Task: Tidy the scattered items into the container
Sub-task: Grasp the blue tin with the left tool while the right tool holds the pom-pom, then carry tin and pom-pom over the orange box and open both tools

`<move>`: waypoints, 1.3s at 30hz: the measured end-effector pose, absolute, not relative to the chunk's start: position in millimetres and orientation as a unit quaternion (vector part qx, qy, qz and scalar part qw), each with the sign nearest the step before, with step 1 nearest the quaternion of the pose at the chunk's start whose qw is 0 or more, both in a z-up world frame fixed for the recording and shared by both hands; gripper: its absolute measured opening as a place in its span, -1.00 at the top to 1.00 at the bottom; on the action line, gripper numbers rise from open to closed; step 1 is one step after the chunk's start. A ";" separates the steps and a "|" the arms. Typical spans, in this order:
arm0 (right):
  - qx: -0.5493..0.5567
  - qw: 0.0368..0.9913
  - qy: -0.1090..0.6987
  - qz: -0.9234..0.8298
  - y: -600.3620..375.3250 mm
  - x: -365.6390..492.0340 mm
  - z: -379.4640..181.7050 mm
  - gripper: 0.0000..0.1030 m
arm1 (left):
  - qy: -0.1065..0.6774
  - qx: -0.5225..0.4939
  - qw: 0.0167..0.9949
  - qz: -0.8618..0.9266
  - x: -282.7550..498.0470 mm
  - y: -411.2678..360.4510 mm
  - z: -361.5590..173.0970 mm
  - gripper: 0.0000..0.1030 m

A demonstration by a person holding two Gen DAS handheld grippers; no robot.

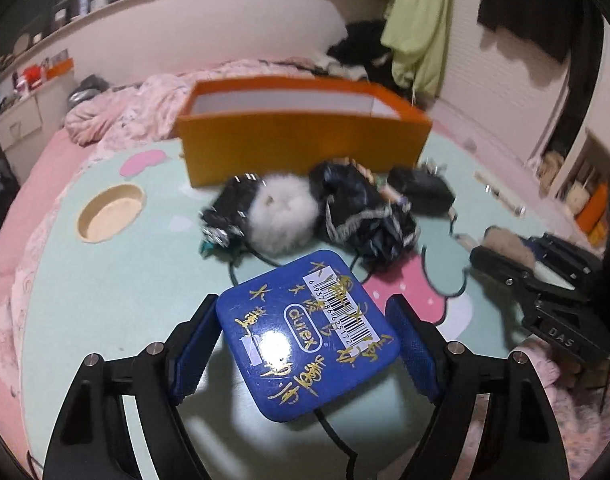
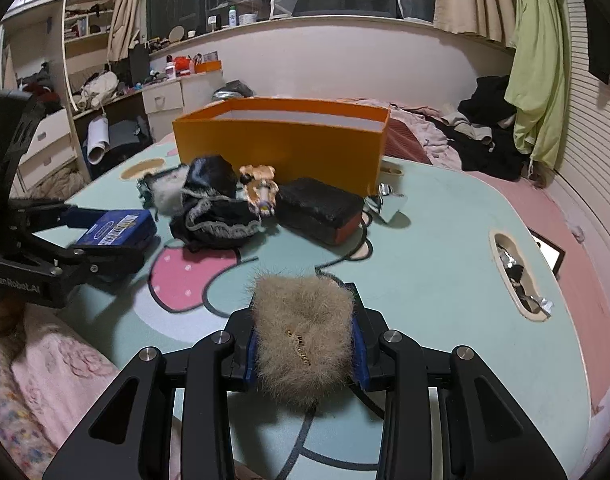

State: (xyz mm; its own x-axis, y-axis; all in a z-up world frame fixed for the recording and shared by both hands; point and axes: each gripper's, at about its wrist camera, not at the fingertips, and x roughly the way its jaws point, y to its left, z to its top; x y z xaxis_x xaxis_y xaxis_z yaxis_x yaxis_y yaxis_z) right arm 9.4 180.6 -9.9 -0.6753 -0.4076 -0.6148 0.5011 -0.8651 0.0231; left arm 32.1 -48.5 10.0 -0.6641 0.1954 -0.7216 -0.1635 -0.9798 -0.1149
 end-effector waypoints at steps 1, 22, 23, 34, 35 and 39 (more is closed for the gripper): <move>0.315 0.251 0.069 -0.913 181.6 7.9 -6.1 0.29 | -0.024 -0.391 0.099 0.915 32.8 -49.2 16.1 -0.59; 0.367 0.216 0.043 -0.904 108.0 -166.6 54.8 0.27 | -0.037 -0.355 0.022 0.934 -143.4 -57.1 68.6 -0.60; 0.376 0.211 0.042 -0.901 105.6 -173.6 51.6 0.25 | -0.034 -0.352 0.014 0.935 -144.4 -56.9 68.1 -0.60; 0.315 0.207 0.012 -0.926 130.4 -130.7 64.5 -0.39 | -0.029 -0.318 0.034 0.947 -84.1 -62.1 84.5 -0.84; 0.306 0.209 0.015 -0.929 133.5 -119.7 67.0 -0.39 | -0.029 -0.321 0.038 0.946 -71.9 -62.5 83.4 -0.86; 0.299 0.218 0.039 -0.928 141.8 -80.2 68.0 -0.39 | -0.014 -0.341 0.045 0.939 -27.1 -57.3 69.4 -0.90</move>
